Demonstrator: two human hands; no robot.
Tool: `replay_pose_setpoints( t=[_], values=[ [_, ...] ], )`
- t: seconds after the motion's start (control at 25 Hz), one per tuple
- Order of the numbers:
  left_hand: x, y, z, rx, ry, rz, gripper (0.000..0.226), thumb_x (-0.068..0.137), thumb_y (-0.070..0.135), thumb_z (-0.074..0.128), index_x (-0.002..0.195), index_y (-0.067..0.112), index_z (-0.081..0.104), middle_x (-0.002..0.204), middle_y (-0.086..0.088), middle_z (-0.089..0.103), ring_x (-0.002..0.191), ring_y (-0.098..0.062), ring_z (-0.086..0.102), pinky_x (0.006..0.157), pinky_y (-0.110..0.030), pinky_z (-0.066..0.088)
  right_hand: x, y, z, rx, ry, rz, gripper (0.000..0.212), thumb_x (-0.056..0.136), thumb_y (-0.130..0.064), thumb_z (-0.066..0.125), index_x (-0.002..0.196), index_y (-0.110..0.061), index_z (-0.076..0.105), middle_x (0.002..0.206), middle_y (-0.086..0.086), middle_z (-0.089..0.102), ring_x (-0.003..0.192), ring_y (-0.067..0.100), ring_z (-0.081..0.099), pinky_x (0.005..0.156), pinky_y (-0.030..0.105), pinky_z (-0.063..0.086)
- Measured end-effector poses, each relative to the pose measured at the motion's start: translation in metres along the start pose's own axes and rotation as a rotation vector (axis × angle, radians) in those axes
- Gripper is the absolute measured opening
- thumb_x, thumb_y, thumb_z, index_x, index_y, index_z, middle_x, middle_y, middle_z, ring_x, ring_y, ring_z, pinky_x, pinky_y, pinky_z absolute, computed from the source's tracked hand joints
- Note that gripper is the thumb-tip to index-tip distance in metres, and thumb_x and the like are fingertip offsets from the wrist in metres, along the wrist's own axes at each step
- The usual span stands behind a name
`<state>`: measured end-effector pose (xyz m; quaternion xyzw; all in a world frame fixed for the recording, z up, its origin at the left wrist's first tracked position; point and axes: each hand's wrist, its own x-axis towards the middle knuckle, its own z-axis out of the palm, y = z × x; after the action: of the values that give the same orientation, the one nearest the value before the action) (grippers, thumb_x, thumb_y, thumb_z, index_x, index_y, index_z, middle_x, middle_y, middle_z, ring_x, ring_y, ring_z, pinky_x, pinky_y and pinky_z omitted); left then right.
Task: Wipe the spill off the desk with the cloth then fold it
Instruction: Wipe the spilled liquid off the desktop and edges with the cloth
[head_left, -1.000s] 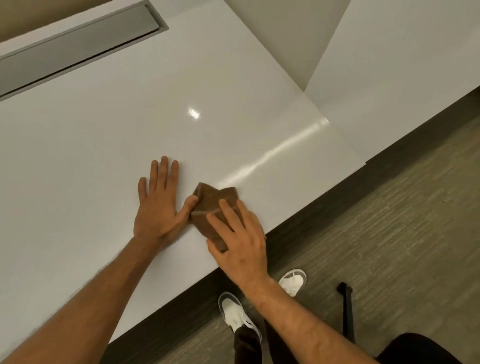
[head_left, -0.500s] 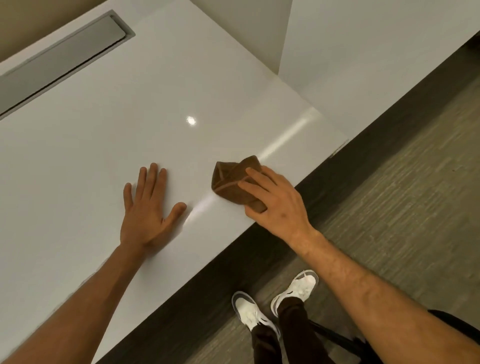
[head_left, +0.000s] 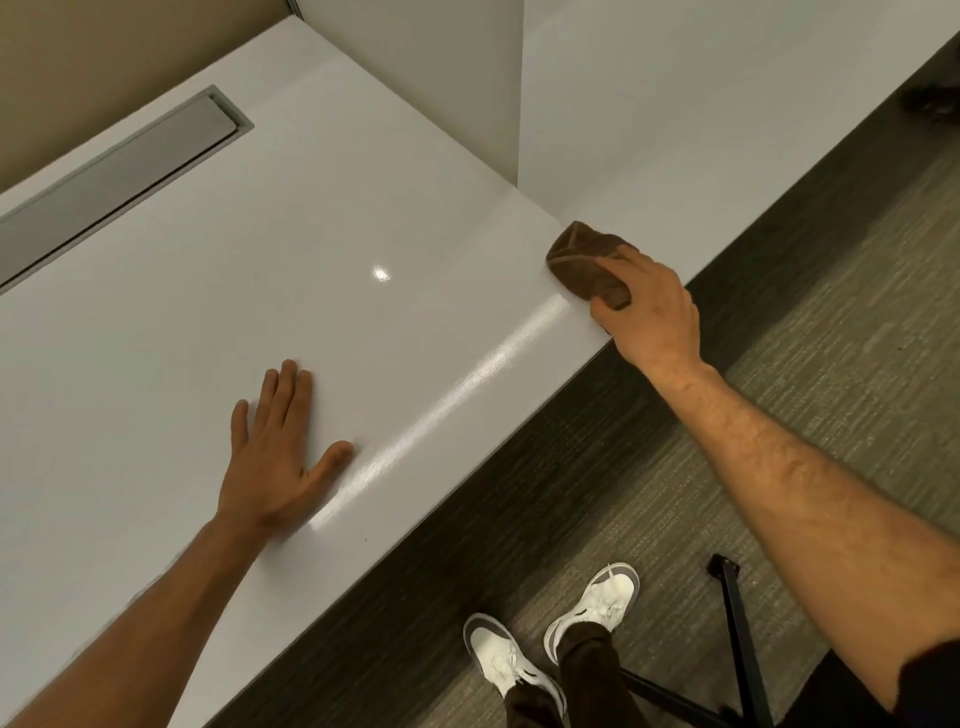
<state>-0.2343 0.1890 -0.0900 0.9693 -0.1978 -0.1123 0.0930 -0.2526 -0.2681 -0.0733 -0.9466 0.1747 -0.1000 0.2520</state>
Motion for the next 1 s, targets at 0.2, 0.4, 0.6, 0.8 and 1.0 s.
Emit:
replay_pose_setpoints(
  t=[0.2, 0.4, 0.6, 0.8, 1.0],
  values=[
    [0.008, 0.022, -0.007, 0.087, -0.1, 0.253, 0.098, 0.092, 0.086, 0.018, 0.167, 0.029, -0.006, 0.176, 0.008, -0.013, 0.162, -0.017, -0.013, 0.129, -0.058, -0.002, -0.042, 0.001, -0.024, 0.2, 0.086, 0.094, 0.043, 0.084, -0.023, 0.072, 0.125, -0.035, 0.067, 0.127, -0.009, 0.067, 0.102, 0.009, 0.062, 0.089, 0.033, 0.055],
    [0.041, 0.092, -0.009, 0.002, -0.1, 0.388, 0.097, 0.092, 0.085, 0.015, 0.168, 0.027, 0.0, 0.176, 0.008, -0.009, 0.163, -0.017, -0.011, 0.129, -0.05, -0.014, -0.085, 0.027, -0.041, 0.833, 0.169, 0.435, 0.037, 0.084, -0.023, 0.074, 0.115, -0.043, 0.072, 0.102, -0.015, 0.075, 0.09, 0.005, 0.073, 0.067, 0.02, 0.06],
    [0.085, 0.149, -0.001, -0.015, -0.162, 0.5, 0.095, 0.093, 0.083, 0.012, 0.168, 0.026, 0.002, 0.176, 0.007, -0.007, 0.162, -0.014, -0.012, 0.13, -0.05, -0.012, -0.117, 0.05, -0.042, 1.257, 0.247, 0.702, 0.036, 0.076, -0.029, 0.076, 0.112, -0.033, 0.076, 0.104, -0.003, 0.079, 0.094, 0.013, 0.076, 0.068, 0.022, 0.059],
    [0.107, 0.172, 0.011, -0.001, -0.192, 0.529, 0.088, 0.097, 0.078, 0.009, 0.168, 0.026, 0.0, 0.177, 0.005, -0.008, 0.163, -0.019, -0.009, 0.13, -0.058, -0.002, -0.136, 0.065, -0.028, 1.636, 0.057, 0.859, 0.058, 0.079, -0.036, 0.075, 0.136, -0.031, 0.062, 0.126, 0.006, 0.073, 0.104, 0.022, 0.074, 0.078, 0.04, 0.062],
    [0.107, 0.174, 0.017, 0.034, -0.152, 0.499, 0.084, 0.1, 0.073, 0.008, 0.168, 0.024, 0.001, 0.177, 0.003, -0.007, 0.163, -0.022, -0.007, 0.129, -0.06, 0.0, -0.153, 0.049, -0.008, 1.691, -0.065, 1.001, 0.101, 0.042, -0.051, 0.1, 0.132, -0.025, 0.064, 0.125, 0.013, 0.072, 0.105, 0.029, 0.074, 0.083, 0.043, 0.061]
  ],
)
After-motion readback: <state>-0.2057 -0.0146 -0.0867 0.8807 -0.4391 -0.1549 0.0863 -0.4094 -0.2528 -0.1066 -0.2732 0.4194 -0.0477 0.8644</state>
